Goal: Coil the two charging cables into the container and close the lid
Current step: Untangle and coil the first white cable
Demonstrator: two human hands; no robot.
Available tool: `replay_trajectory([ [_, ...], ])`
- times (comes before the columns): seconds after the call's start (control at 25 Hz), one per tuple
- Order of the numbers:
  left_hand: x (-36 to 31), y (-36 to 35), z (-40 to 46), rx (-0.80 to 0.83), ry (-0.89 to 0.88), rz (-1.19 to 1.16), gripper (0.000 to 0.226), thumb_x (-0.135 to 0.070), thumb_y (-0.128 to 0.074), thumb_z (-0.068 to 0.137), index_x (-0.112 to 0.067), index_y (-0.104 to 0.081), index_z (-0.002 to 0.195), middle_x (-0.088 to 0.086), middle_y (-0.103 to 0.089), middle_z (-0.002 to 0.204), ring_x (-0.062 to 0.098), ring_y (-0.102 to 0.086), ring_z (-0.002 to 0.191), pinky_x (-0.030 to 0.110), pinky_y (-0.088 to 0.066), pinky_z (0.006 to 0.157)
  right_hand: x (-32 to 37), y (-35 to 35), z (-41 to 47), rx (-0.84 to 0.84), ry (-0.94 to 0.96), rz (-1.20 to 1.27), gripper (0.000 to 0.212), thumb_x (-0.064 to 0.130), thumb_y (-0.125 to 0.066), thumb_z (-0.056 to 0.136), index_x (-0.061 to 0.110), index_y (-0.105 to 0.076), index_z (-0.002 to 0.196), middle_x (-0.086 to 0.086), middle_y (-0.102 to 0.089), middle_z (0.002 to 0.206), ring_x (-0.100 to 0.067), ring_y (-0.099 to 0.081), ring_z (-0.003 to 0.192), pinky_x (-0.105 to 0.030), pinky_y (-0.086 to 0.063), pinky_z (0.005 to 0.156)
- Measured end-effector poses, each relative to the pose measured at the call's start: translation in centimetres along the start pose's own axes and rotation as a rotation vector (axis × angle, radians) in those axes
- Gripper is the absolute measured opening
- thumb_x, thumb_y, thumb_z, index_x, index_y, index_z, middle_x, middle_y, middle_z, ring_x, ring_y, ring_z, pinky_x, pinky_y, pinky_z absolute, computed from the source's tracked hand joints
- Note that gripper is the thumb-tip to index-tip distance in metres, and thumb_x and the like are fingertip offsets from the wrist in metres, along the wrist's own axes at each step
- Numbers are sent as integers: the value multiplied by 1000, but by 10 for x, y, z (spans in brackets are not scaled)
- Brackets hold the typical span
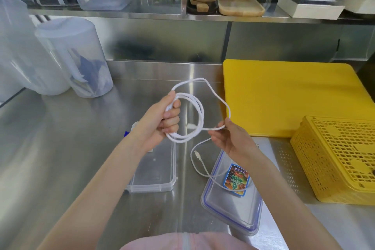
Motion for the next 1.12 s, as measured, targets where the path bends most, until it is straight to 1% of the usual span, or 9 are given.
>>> replay_trajectory([
  [0.08,9,-8,-1,44,28,20,39,-37,-34,96,-18,-42,63,-11,-25,40,2,-19,28,14,-16,33,-3,-5,0,7,-80,247,40,26,-34,98,11,-51,66,-7,-71,55,-10,-69,52,-18,-55,48],
  [0.32,16,-12,-4,67,48,30,39,-35,-34,96,-17,-43,63,-11,-25,39,1,-19,29,13,-18,32,-18,-12,-3,105,-202,447,38,28,-35,97,10,-51,68,-5,-68,55,-11,-65,46,-20,-54,45],
  [0.44,18,-12,-3,37,49,110,38,-36,-34,96,-17,-41,64,-11,-25,40,2,-18,31,13,-18,33,-23,-22,-7,200,-264,387,37,27,-34,98,11,-53,71,1,-55,47,-6,-52,38,-16,-48,41],
  [0.64,33,-24,-2,58,36,346,35,-36,-37,95,-16,-41,67,-12,-27,43,3,-21,35,13,-24,37,-26,-56,-20,497,-198,82,13,28,-63,73,15,-66,70,2,-48,51,-8,-44,48,-18,-46,49],
  [0.72,38,-24,-3,46,17,407,35,-35,-37,96,-16,-40,66,-12,-28,44,4,-23,37,13,-26,39,-29,-60,-22,568,-218,131,20,32,-57,78,16,-63,67,5,-45,45,-7,-39,45,-17,-40,48],
  [0.84,39,-13,-1,-50,-15,405,34,-37,-38,95,-16,-42,69,-9,-27,48,5,-25,38,14,-29,40,-31,-54,-23,507,-293,237,41,44,-39,87,14,-65,78,4,-44,43,-8,-38,45,-21,-33,55],
  [0.92,39,-4,0,-108,-24,365,34,-38,-39,95,-16,-44,69,-7,-27,50,5,-25,39,15,-30,41,-27,-50,-26,458,-209,62,33,42,-44,87,15,-62,86,5,-45,49,-8,-38,49,-23,-30,60],
  [1.0,39,-1,0,-118,-39,373,34,-37,-38,95,-16,-44,69,-3,-25,54,6,-24,40,16,-30,43,-24,-43,-21,352,-25,-284,9,19,-56,86,14,-57,93,3,-48,63,-9,-43,59,-24,-36,64],
  [1.12,38,-1,-2,-109,-52,441,34,-36,-37,96,-15,-44,70,-1,-24,57,6,-25,40,18,-31,46,-25,-32,-17,195,118,-660,13,9,-51,89,13,-53,101,-3,-57,85,-11,-57,73,-23,-49,75],
])
Point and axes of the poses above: each hand's wrist, its own z-axis towards the middle knuckle, its own y-axis out of the back of the hand, x = y × z, the point moved 7 cm from there along z, towards the middle knuckle
